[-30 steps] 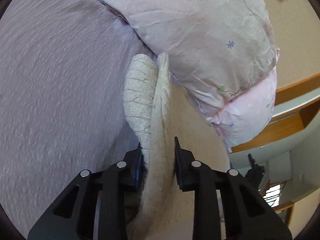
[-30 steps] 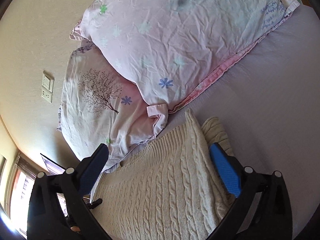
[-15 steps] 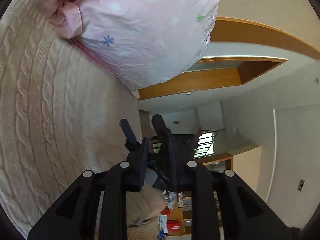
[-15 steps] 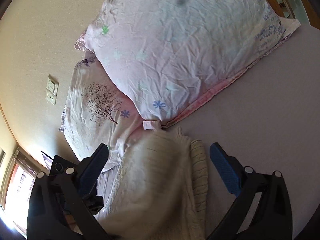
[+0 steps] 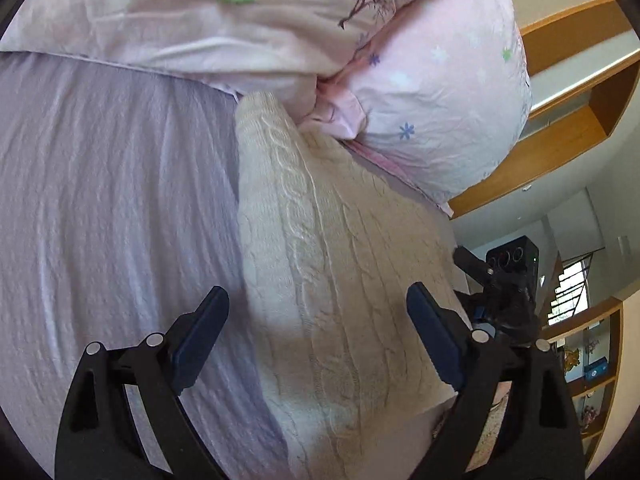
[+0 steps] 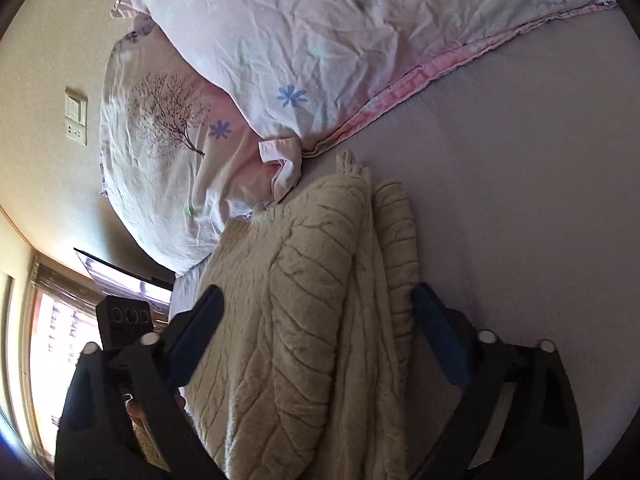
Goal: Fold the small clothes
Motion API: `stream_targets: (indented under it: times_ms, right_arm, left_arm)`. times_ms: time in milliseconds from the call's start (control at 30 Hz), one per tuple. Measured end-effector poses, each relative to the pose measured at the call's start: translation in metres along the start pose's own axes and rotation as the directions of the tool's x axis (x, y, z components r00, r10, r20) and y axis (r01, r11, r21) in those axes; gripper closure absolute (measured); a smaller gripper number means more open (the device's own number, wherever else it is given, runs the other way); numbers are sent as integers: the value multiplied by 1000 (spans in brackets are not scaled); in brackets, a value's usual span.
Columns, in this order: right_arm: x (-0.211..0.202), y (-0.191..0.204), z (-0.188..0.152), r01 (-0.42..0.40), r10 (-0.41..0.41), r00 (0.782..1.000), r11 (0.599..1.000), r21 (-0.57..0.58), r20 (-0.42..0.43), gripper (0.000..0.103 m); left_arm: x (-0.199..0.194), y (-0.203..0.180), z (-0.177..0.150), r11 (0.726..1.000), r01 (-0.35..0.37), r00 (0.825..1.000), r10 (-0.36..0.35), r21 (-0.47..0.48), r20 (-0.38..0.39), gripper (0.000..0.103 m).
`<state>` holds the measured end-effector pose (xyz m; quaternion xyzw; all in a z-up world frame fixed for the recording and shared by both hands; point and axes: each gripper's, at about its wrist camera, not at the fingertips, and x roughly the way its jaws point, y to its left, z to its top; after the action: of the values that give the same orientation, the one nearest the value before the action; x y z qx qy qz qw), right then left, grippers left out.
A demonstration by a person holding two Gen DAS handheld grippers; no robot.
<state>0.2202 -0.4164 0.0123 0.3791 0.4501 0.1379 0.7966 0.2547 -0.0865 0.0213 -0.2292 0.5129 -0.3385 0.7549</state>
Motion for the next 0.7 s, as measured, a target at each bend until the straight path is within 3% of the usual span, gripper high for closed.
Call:
stream_targets:
  times_ms: [33,67,100,133,200,267,333,400,467,500,533,567,600,633,700]
  right_arm:
    - [2,2,-2,25,-25,1000,1000,-14,4,48]
    - [3,3,-4,11,-11,1000,1000,-11,5,59]
    - [2,5,-6,0,0,1000,1000,-9,17,64]
    - [1,9,-8,-1,1,1000,1000,-19,31,65]
    - [-1,18,-12,-25,27,998,999,-38,51,68]
    - [4,31,-15,-107,109,993,992,-62,40,69]
    - [21,48,-17,-128,131,991,987,-99,27,69]
    - [39,66,-19,-1,8,999,986,-169,39,52]
    - [32,81,-24,180,-151,979,955,-235,137,48]
    - [17,83,-29,175,-132,973,956,-235,189,46]
    - [1,81,-34,113,-62,974,968,-225,220,45]
    - [-11,80,-37,60,-9,974,974,-219,228,45]
    - [-16,80,-39,33,14,977,975,-218,212,45]
    - [-16,81,-40,25,17,982,976,-218,189,45]
    - [-2,85,-42,26,4,991,974,-224,133,45]
  left_arm:
    - [3,-2,-3,1000,20,1000,-20,13,12,14]
    - [3,2,-6,1000,22,1000,-23,22,21,21]
    - [6,1,-8,1000,10,1000,-11,23,28,31]
    - [2,3,-9,999,21,999,-22,26,33,37]
    - [-16,11,-8,998,58,998,-59,23,35,59]
    - [-39,14,-6,997,71,996,-73,42,52,62]
    - [-62,11,-3,994,-28,992,15,107,123,62]
    - [-76,14,2,974,-174,973,147,147,176,54]
    - [-92,24,-1,947,-298,940,268,123,212,51]
    - [-102,28,-6,940,-322,927,289,113,239,49]
    - [-113,31,-12,935,-335,916,295,114,271,44]
    - [-123,31,-19,928,-353,903,306,118,302,28]
    - [-133,30,-27,917,-380,885,323,120,337,21]
    - [-141,28,-36,907,-400,871,334,129,360,21]
    - [-147,23,-54,892,-426,860,347,152,373,17]
